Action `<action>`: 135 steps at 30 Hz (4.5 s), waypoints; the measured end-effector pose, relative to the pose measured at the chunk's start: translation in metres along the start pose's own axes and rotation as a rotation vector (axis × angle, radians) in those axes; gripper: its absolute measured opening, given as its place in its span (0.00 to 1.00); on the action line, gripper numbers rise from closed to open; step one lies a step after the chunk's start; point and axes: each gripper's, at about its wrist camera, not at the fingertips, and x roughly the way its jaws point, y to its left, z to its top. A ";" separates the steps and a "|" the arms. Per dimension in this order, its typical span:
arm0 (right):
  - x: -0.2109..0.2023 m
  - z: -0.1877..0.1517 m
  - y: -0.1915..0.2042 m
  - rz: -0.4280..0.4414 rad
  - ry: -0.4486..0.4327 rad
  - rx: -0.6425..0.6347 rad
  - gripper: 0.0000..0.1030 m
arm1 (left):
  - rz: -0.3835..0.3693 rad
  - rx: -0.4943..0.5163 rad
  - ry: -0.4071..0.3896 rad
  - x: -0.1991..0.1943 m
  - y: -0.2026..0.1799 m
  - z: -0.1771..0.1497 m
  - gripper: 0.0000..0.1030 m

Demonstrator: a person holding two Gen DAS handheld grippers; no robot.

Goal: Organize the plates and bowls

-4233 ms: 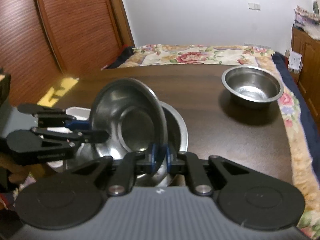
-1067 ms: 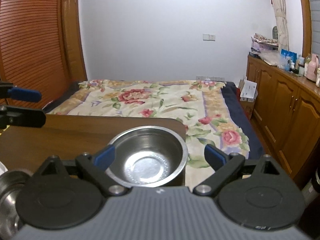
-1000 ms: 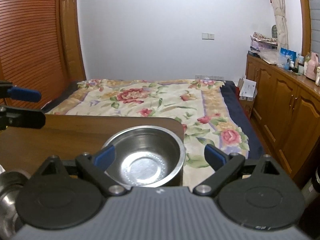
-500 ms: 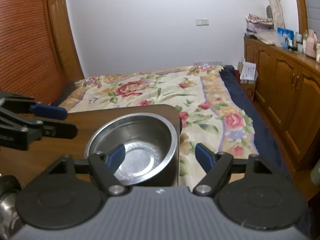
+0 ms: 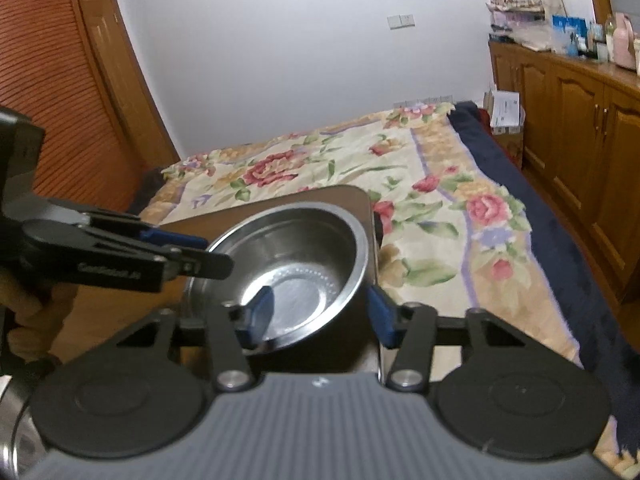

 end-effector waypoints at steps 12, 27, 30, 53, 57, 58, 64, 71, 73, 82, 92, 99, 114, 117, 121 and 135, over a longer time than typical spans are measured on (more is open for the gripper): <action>-0.001 -0.004 0.002 -0.052 0.017 0.063 0.23 | -0.014 0.000 -0.019 -0.021 -0.012 -0.004 0.19; -0.049 0.019 0.031 -0.060 -0.074 0.030 0.20 | -0.027 -0.005 -0.135 -0.093 -0.018 -0.006 0.19; -0.057 0.022 0.040 -0.064 -0.089 0.009 0.20 | -0.020 -0.003 -0.155 -0.108 -0.019 -0.010 0.19; -0.102 0.030 0.096 -0.005 -0.154 -0.094 0.20 | 0.054 0.011 -0.245 -0.208 -0.028 -0.047 0.21; -0.108 0.026 0.105 0.001 -0.150 -0.125 0.20 | 0.058 0.016 -0.251 -0.218 -0.029 -0.056 0.21; -0.109 0.025 0.107 0.001 -0.148 -0.134 0.20 | 0.058 0.015 -0.251 -0.219 -0.029 -0.058 0.21; -0.112 0.017 0.113 0.009 -0.137 -0.149 0.20 | 0.056 0.016 -0.254 -0.223 -0.029 -0.067 0.21; -0.105 0.008 0.116 0.012 -0.108 -0.147 0.20 | 0.051 0.013 -0.250 -0.226 -0.032 -0.080 0.21; -0.105 0.005 0.117 0.015 -0.101 -0.146 0.20 | 0.049 0.013 -0.252 -0.227 -0.034 -0.086 0.21; -0.095 -0.022 0.128 0.041 -0.044 -0.167 0.20 | 0.044 -0.040 -0.234 -0.222 -0.029 -0.123 0.21; -0.087 -0.048 0.142 0.065 0.013 -0.191 0.20 | 0.065 -0.043 -0.201 -0.213 -0.026 -0.160 0.21; -0.076 -0.066 0.153 0.042 0.049 -0.264 0.20 | 0.124 0.007 -0.149 -0.194 -0.026 -0.177 0.23; -0.069 -0.077 0.160 0.007 0.076 -0.345 0.18 | 0.138 0.015 -0.103 -0.171 -0.021 -0.189 0.24; -0.070 -0.077 0.161 0.003 0.078 -0.359 0.18 | 0.143 0.019 -0.106 -0.170 -0.019 -0.189 0.24; -0.070 -0.075 0.162 0.002 0.085 -0.377 0.18 | 0.137 -0.001 -0.115 -0.173 -0.020 -0.191 0.23; -0.069 -0.077 0.165 -0.023 0.071 -0.388 0.16 | 0.120 -0.084 -0.208 -0.197 -0.013 -0.194 0.19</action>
